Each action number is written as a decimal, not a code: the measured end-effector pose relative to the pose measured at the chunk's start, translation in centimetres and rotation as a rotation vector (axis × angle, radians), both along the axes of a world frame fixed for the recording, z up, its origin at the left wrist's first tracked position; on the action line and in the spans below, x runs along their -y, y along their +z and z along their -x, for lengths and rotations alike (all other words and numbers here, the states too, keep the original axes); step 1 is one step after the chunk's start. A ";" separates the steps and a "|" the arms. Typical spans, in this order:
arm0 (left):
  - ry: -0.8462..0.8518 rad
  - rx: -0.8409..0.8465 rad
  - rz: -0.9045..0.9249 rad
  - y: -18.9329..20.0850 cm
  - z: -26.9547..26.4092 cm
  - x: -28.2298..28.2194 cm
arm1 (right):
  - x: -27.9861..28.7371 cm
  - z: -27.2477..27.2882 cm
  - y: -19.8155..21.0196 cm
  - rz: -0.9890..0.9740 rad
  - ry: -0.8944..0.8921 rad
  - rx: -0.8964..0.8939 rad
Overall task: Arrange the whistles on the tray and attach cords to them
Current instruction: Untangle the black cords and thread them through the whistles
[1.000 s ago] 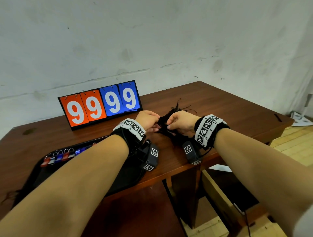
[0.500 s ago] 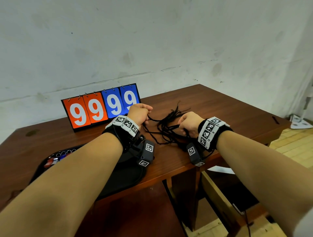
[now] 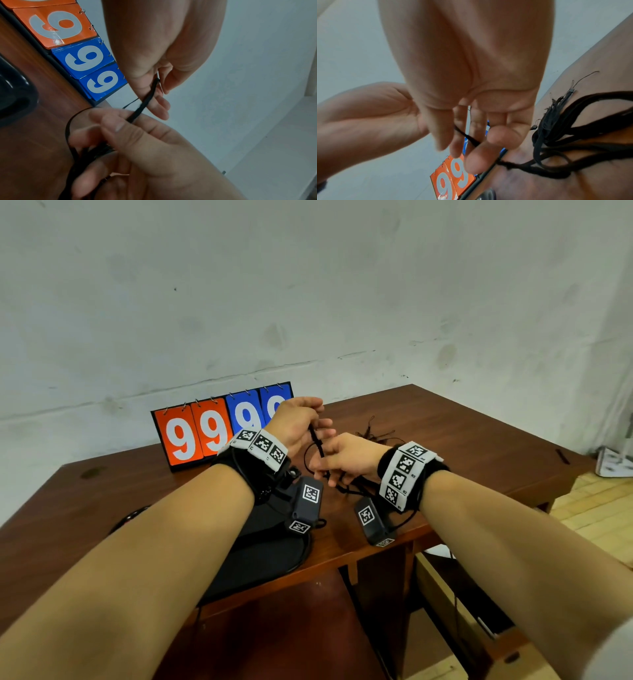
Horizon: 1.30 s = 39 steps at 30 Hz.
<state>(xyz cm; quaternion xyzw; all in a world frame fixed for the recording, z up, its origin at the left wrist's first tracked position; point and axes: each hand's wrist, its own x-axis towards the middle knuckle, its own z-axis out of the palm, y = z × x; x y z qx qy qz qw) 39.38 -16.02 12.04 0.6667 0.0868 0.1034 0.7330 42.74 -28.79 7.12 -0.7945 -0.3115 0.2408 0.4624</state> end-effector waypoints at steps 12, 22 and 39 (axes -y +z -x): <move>0.062 -0.082 -0.551 -1.4 0.7 -2.2 | -0.3 -0.4 5.6 -0.604 -0.259 -0.129; -0.035 0.057 -0.652 -3.6 -0.7 -0.4 | 0.5 -0.1 8.1 -0.887 -0.189 -0.286; -0.020 -0.058 -0.721 -3.1 -0.6 -1.3 | 2.9 -2.4 2.3 -0.103 -0.458 0.259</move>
